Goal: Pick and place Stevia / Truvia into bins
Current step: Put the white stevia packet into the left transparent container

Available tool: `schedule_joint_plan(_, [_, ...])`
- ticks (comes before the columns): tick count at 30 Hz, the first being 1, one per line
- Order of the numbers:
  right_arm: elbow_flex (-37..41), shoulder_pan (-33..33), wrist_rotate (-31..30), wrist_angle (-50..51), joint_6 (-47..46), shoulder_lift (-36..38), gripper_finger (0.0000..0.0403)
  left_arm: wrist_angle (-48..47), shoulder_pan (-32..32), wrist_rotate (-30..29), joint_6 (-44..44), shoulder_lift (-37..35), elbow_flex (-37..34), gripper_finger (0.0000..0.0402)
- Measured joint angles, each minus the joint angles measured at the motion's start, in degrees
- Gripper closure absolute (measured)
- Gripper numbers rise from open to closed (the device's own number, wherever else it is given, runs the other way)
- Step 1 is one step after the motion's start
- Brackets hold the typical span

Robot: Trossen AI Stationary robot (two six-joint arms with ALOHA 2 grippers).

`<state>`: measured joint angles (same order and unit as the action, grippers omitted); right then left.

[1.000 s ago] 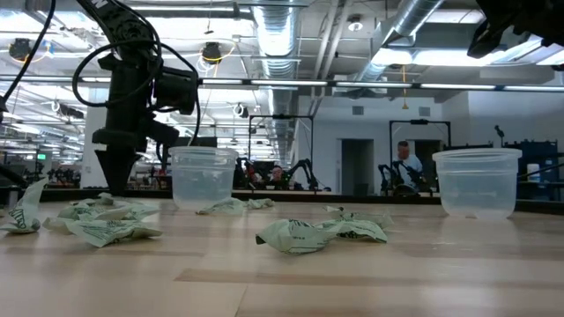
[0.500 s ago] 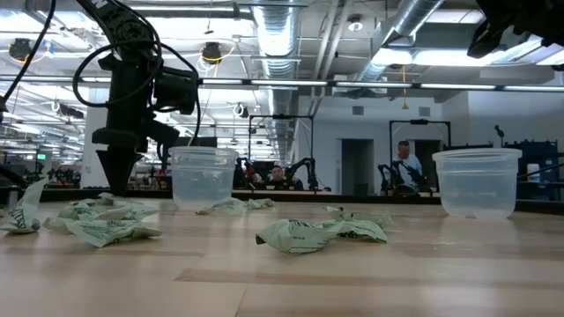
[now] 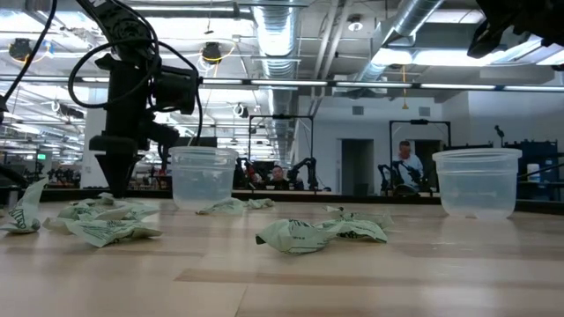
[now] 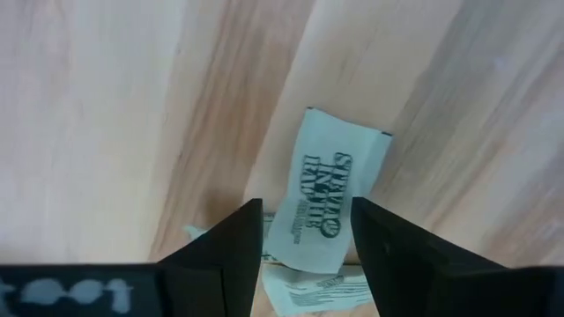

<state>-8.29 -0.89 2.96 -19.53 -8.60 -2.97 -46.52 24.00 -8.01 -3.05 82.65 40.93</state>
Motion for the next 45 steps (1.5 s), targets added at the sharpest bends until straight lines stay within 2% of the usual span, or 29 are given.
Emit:
schedule_joint_plan(6, [0.0, 0.0, 0.0, 0.0, 0.0, 0.0, 0.0403, 0.2, -1.4, 1.2, -1.7, 0.0, 0.0, 0.0236])
schedule_joint_plan(11, [0.0, 0.0, 0.0, 0.0, 0.0, 0.0, 0.0403, 5.1, -1.5, 0.3, -3.8, 0.0, -2.7, 0.0236])
schedule_joint_plan(16, [0.0, 0.0, 0.0, 0.0, 0.0, 0.0, 0.0403, 5.1, -1.5, -2.4, -3.6, -0.1, -2.3, 0.0236])
schedule_joint_plan(20, [0.0, 0.0, 0.0, 0.0, 0.0, 0.0, 0.0403, 5.0, -1.5, -1.3, -4.0, -0.1, -2.6, 0.0242])
schedule_joint_plan(25, [0.0, 0.0, 0.0, 0.0, 0.0, 0.0, 0.0403, 5.1, -1.5, -1.3, -4.0, -0.1, -2.6, 0.0282])
schedule_joint_plan(34, [0.0, 0.0, 0.0, 0.0, 0.0, 0.0, 0.0403, 5.2, -1.5, -1.4, -3.8, -0.1, -2.5, 0.0390])
schedule_joint_plan(40, [0.0, 0.0, 0.0, 0.0, 0.0, 0.0, 0.0403, 1.9, -1.5, -5.1, 0.3, -0.2, 0.1, 0.0400])
schedule_joint_plan(45, [0.0, 0.0, 0.0, 0.0, 0.0, 0.0, 0.0403, -2.5, -1.5, -5.3, 2.9, -2.5, 4.3, 0.0401])
